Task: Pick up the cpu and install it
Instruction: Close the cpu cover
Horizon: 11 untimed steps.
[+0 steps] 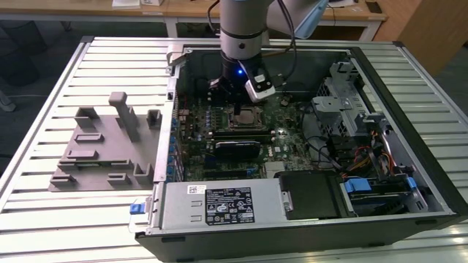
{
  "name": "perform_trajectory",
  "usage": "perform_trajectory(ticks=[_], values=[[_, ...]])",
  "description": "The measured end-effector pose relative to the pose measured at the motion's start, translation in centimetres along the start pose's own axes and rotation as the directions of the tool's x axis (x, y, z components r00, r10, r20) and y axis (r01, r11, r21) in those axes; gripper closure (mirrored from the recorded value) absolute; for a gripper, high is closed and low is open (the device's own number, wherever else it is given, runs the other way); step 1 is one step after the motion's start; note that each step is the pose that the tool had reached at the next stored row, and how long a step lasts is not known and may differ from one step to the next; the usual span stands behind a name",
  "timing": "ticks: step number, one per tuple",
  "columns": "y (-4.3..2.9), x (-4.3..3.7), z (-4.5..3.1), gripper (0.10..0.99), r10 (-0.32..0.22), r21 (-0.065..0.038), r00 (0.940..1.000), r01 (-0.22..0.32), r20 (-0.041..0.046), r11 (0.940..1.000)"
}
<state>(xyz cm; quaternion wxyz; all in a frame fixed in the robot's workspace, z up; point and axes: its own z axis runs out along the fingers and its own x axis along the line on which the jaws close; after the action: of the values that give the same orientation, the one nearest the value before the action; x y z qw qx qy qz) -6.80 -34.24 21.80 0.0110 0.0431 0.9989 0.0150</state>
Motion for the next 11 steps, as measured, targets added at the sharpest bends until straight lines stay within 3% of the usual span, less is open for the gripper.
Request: perform_trajectory(ticks=[7, 11], values=[[0.17, -1.99, 0.05, 0.980, 0.000, 0.000, 1.0000, 0.000, -0.0002, 1.0000], [0.19, -2.14, -0.12, 0.980, 0.000, -0.002, 1.0000, 0.000, -0.0003, 1.0000]])
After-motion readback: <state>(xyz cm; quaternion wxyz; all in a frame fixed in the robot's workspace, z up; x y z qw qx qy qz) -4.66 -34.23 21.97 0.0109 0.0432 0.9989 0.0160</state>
